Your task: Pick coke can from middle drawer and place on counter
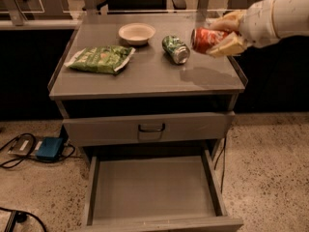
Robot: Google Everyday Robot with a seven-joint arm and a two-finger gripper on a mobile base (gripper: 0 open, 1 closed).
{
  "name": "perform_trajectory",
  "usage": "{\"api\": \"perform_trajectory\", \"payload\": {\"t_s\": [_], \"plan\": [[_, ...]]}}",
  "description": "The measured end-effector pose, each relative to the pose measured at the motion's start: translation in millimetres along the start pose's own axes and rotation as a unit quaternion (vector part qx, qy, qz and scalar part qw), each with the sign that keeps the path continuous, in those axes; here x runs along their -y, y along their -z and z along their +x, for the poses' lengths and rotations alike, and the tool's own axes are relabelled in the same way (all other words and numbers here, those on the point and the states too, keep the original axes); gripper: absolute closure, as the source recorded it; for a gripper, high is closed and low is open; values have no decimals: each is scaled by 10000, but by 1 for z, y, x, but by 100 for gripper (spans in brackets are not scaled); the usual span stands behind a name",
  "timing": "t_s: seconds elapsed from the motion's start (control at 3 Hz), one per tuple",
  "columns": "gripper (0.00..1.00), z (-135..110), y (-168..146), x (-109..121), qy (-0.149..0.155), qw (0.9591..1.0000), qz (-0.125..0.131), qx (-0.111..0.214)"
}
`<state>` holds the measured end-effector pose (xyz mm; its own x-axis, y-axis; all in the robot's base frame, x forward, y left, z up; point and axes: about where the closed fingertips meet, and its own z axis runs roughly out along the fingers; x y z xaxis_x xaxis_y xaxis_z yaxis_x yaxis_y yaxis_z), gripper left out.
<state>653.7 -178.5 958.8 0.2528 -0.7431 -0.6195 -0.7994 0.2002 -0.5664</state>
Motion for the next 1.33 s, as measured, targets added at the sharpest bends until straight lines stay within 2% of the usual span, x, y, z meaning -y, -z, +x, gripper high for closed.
{"api": "perform_trajectory", "payload": {"t_s": [0.33,0.67,1.0,1.33], "plan": [[100,9,-14,29,-145,9999,9,13],[100,19,-26,38,-285,9996,-30,25],[100,37,-46,31,-325,9991,-46,-281],[100,49,-60,20,-380,9983,-103,-439]]}}
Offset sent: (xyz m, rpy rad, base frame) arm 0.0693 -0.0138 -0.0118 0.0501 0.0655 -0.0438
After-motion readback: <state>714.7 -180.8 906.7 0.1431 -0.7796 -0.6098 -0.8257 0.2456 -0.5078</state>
